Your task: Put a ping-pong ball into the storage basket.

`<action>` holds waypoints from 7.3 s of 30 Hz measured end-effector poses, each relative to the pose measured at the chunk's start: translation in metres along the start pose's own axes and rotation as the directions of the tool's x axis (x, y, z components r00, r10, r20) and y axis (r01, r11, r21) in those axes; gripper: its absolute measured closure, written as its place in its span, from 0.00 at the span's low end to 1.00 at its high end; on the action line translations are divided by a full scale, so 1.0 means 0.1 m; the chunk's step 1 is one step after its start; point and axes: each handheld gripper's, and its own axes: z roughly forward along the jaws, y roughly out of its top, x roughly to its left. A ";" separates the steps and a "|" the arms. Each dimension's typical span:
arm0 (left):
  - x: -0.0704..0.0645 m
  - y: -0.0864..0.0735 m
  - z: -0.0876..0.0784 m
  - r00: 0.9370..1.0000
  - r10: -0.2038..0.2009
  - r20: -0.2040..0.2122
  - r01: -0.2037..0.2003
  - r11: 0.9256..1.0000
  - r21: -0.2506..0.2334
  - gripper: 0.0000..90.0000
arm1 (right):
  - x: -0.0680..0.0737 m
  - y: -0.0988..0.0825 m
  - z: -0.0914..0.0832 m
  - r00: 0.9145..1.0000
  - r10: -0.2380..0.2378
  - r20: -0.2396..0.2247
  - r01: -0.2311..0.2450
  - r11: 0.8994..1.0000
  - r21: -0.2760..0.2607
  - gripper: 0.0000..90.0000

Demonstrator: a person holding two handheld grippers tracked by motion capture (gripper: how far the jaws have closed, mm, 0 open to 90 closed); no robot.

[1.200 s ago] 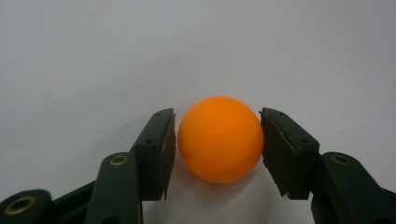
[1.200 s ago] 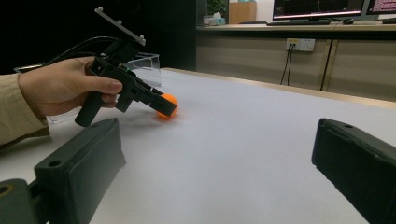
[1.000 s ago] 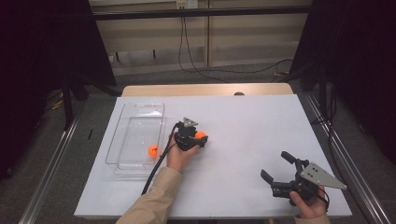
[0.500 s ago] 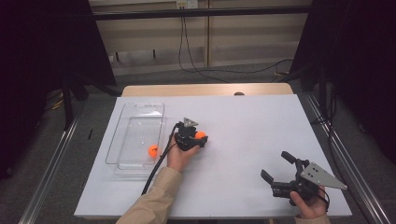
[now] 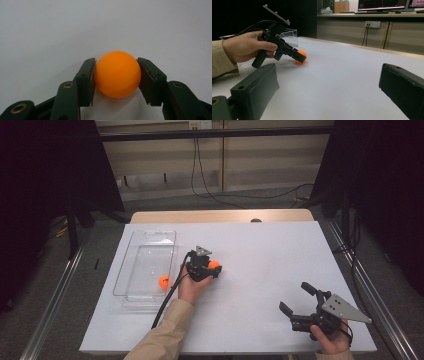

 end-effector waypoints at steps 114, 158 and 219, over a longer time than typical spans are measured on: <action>0.05 0.12 -0.66 0.995 -0.037 0.093 0.033 0.998 0.046 0.57 | 0.03 0.00 0.03 1.000 -0.008 -0.013 0.008 1.000 0.005 0.02; 0.16 0.14 -0.82 0.995 -0.059 0.086 0.056 0.998 0.039 0.57 | 0.03 0.00 0.02 1.000 -0.011 -0.013 0.011 1.000 0.002 0.02; 0.34 0.18 -1.03 0.993 -0.090 0.072 0.088 0.996 0.031 0.57 | 0.04 0.00 0.03 1.000 -0.011 -0.015 0.011 1.000 0.003 0.02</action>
